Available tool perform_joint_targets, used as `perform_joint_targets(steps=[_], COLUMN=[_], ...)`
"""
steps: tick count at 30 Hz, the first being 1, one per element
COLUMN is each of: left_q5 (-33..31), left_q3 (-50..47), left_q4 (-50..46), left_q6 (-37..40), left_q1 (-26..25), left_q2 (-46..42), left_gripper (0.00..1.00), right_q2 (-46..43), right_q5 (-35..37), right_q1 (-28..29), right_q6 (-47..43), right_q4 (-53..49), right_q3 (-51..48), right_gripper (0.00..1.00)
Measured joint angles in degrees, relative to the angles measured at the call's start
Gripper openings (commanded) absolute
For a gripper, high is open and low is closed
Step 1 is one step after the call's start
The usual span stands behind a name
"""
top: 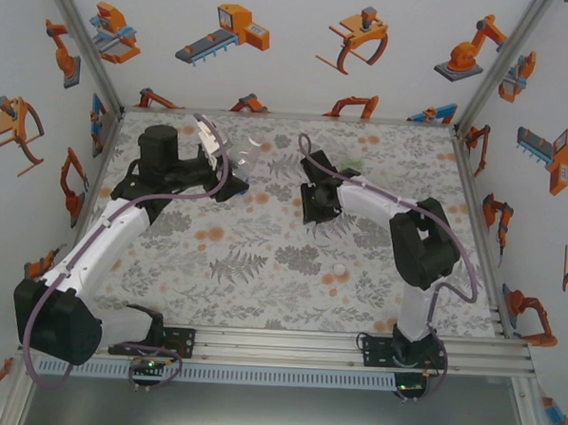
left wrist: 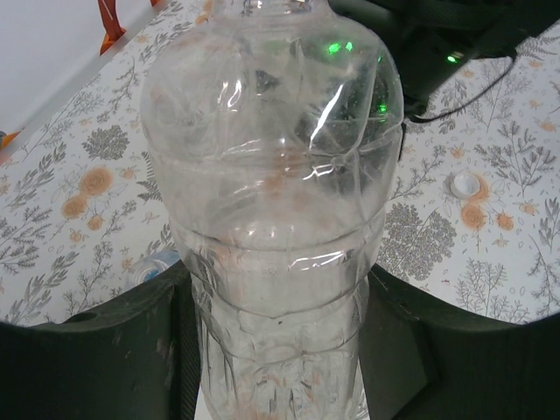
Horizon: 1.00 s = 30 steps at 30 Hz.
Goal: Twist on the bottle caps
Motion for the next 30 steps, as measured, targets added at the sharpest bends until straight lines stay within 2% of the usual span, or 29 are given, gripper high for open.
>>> perform_joint_targets(steps=[5,10,16,30], left_q5=[-0.4,-0.7,-0.8,-0.8], left_q3=[0.0,0.0,0.0,0.0], left_q4=[-0.2,-0.2,-0.2,-0.2], left_q6=[0.0,0.0,0.0,0.0], left_q1=[0.0,0.0,0.0,0.0], left_q2=[0.6,0.6,1.0,1.0], left_gripper=[0.08,0.08,0.08,0.09], right_q2=[5.4,8.2,8.4,7.6], right_q5=[0.0,0.0,-0.2,-0.4], right_q1=[-1.0,-0.9,-0.9,-0.9], right_q6=[-2.3,-3.5,-3.6,-3.5], right_q4=[-2.2,-3.7,-5.2,-6.4], right_q3=[6.6,9.1,9.2,9.8], right_gripper=[0.3,0.31,0.4,0.4])
